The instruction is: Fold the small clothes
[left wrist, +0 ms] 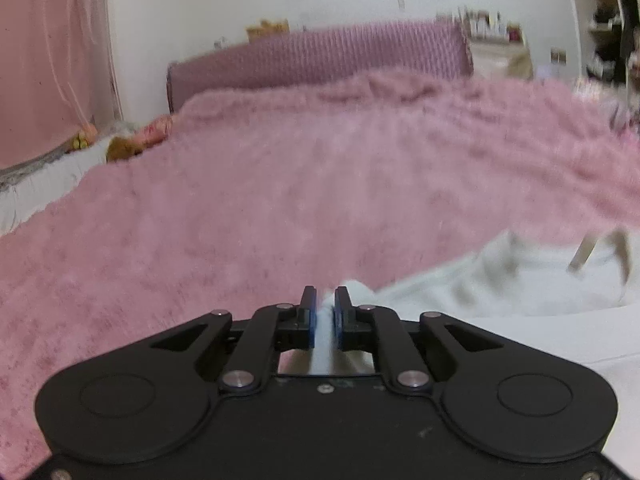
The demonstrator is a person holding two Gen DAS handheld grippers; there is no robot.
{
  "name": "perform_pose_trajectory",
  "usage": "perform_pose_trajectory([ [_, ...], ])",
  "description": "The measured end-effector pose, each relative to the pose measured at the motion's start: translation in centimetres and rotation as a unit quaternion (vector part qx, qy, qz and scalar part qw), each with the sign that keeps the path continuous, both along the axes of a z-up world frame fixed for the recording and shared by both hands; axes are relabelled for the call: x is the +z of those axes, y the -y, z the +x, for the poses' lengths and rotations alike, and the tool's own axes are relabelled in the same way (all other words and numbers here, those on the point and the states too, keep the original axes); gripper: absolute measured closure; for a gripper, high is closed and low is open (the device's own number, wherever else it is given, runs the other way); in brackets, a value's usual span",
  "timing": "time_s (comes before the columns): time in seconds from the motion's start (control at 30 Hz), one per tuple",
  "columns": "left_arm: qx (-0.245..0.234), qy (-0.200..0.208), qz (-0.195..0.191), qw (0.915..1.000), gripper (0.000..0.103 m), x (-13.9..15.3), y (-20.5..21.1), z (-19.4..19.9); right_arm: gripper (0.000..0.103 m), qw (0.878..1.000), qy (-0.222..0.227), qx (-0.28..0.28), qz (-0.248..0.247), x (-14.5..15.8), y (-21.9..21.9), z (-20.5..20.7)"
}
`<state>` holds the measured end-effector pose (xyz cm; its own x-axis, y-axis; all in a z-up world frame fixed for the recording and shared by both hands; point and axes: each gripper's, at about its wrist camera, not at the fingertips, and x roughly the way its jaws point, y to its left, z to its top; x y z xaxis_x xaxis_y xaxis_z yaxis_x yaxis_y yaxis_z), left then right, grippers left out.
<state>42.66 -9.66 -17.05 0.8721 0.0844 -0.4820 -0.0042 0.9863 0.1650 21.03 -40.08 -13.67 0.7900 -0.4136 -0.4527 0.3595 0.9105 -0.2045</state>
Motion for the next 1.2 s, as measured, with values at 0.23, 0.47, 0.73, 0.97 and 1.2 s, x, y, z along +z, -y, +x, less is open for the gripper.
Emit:
perform_pose_trajectory([
  [0.23,0.021,-0.029,0.017,0.9992,0.072,-1.1,-0.7,0.7,0.081,0.999,-0.019,-0.020,0.022,-1.1,1.1,0.5],
  [0.47,0.022,-0.035,0.013,0.9991,0.071,-1.5,-0.9,0.3,0.063,0.999,-0.011,-0.021,0.036,-1.3,1.3,0.1],
  [0.73,0.032,-0.017,-0.031,0.9989,0.054,1.9,-3.9,-3.7,0.048,0.997,0.042,-0.052,0.026,1.7,0.3,-4.5],
  [0.97,0.042,-0.057,-0.072,0.9949,0.052,1.6,-8.8,-10.8,0.047,0.989,0.038,-0.079,0.122,2.0,1.0,-9.8],
  [1.2,0.023,-0.070,-0.081,0.9939,0.050,2.1,-10.1,-16.5,0.036,0.989,0.004,-0.068,0.129,1.4,-1.0,-15.4],
])
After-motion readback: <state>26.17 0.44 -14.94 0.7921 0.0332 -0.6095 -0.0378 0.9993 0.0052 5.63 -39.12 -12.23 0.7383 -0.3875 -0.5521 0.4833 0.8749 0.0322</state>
